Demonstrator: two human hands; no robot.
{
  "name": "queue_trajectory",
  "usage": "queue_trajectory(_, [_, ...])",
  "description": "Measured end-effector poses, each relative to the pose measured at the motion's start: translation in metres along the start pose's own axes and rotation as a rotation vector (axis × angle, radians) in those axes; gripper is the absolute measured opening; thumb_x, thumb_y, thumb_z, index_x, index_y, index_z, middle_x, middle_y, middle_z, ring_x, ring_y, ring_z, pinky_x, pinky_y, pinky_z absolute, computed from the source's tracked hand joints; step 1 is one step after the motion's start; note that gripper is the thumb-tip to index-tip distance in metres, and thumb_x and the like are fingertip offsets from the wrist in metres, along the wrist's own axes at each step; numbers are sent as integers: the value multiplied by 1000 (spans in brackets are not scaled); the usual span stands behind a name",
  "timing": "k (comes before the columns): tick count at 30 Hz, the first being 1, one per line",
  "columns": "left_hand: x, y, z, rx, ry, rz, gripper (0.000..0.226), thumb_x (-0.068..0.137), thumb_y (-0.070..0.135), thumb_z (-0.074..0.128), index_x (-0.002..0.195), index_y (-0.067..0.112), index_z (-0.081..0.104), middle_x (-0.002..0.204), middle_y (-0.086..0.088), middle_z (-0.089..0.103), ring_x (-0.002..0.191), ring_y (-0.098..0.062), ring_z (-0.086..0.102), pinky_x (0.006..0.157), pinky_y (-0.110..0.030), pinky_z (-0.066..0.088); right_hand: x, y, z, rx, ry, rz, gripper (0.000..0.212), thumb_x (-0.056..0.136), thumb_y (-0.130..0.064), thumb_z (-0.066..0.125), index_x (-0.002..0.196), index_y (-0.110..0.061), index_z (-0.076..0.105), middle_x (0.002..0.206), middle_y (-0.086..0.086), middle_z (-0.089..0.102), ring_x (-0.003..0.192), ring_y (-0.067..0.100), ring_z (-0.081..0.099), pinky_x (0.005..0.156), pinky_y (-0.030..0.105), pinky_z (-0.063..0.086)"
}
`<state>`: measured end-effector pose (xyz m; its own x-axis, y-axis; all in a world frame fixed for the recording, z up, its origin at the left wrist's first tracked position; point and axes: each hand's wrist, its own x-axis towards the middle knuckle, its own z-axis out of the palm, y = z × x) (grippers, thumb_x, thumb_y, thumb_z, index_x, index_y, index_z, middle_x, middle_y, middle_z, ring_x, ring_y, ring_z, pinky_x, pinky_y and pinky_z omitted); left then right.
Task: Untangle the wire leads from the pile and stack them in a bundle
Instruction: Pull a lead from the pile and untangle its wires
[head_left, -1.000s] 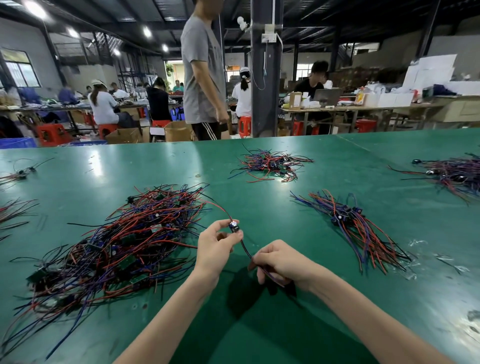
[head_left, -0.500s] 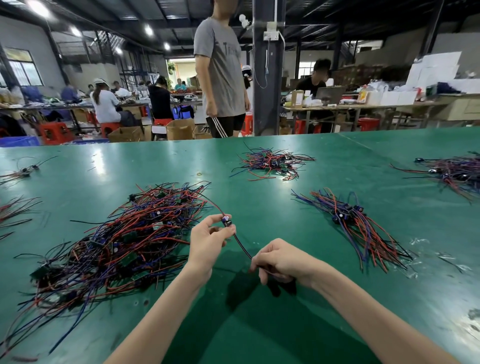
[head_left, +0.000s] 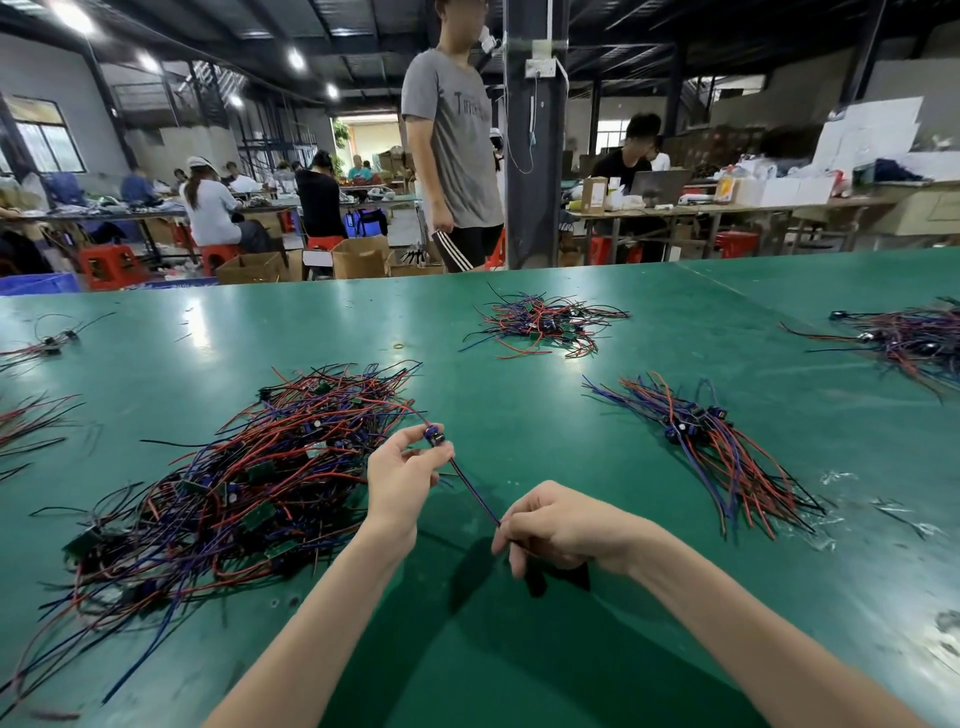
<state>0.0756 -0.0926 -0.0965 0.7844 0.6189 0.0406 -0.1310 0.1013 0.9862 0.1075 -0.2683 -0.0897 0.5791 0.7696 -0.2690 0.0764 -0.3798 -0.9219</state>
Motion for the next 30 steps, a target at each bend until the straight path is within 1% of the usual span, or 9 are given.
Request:
queue_trajectory(5, [3, -4, -2, 32, 14, 0, 21, 81, 0, 70, 98, 13, 68, 68, 4, 60, 58, -8, 45, 60, -21, 41, -1, -2, 3, -36, -7, -8, 27, 93, -6, 44, 78, -10, 65, 47, -3, 58, 29, 6, 24, 31, 17, 15])
queue_trajectory(9, [3, -3, -3, 9, 8, 13, 20, 81, 0, 69, 96, 14, 68, 69, 3, 59, 59, -8, 44, 60, -22, 41, -1, -1, 0, -30, 57, 15, 28, 95, -4, 42, 79, -9, 65, 42, -4, 52, 28, 6, 24, 32, 15, 16])
queue_trajectory(12, [3, 1, -1, -14, 4, 28, 21, 81, 0, 69, 94, 16, 68, 70, 3, 61, 57, -7, 45, 57, -18, 42, 0, 0, -3, 3, 102, 32, 25, 97, -3, 41, 87, -4, 64, 45, -3, 57, 29, 5, 25, 31, 15, 17])
queue_trajectory(15, [4, 4, -3, -33, 14, 46, 24, 81, -1, 69, 100, 13, 67, 76, 0, 64, 61, -7, 49, 53, -14, 43, -2, -3, -5, 8, 69, 23, 25, 96, 1, 38, 96, -2, 63, 55, 1, 63, 33, 6, 25, 33, 15, 18])
queue_trajectory(17, [4, 4, -4, -41, 25, 48, 24, 81, 0, 69, 101, 14, 66, 77, -1, 63, 64, -8, 50, 55, -15, 42, -3, -4, -5, -8, 53, 28, 26, 94, 3, 37, 98, -1, 63, 58, 2, 64, 34, 7, 26, 33, 16, 18])
queue_trajectory(21, [3, 3, -2, -41, 19, 81, 23, 80, 0, 70, 95, 19, 68, 68, 6, 61, 62, -6, 50, 54, -14, 41, -3, -2, -6, -61, 127, 65, 28, 93, 3, 38, 101, 5, 65, 53, 1, 58, 32, 6, 27, 32, 16, 18])
queue_trajectory(23, [3, 2, -1, -38, 19, 97, 23, 80, 1, 70, 94, 20, 69, 67, 6, 60, 61, -5, 50, 55, -14, 42, -3, -2, -9, -73, 141, 61, 28, 94, 1, 39, 103, 6, 65, 51, -1, 54, 30, 6, 27, 33, 16, 18])
queue_trajectory(27, [7, 4, -5, -63, 70, 112, 24, 80, 0, 70, 97, 16, 69, 70, 6, 59, 58, -1, 51, 54, -14, 43, -8, -7, -10, -60, 30, -66, 24, 98, -5, 42, 103, -2, 65, 56, -3, 57, 38, 6, 32, 36, 17, 22])
queue_trajectory(30, [10, 6, -7, -85, 96, 113, 26, 80, 1, 70, 103, 14, 67, 70, 7, 58, 54, 2, 49, 56, -16, 43, -11, -11, -8, -31, -53, -164, 23, 98, -2, 41, 105, -7, 63, 63, -3, 64, 40, 6, 31, 37, 16, 24])
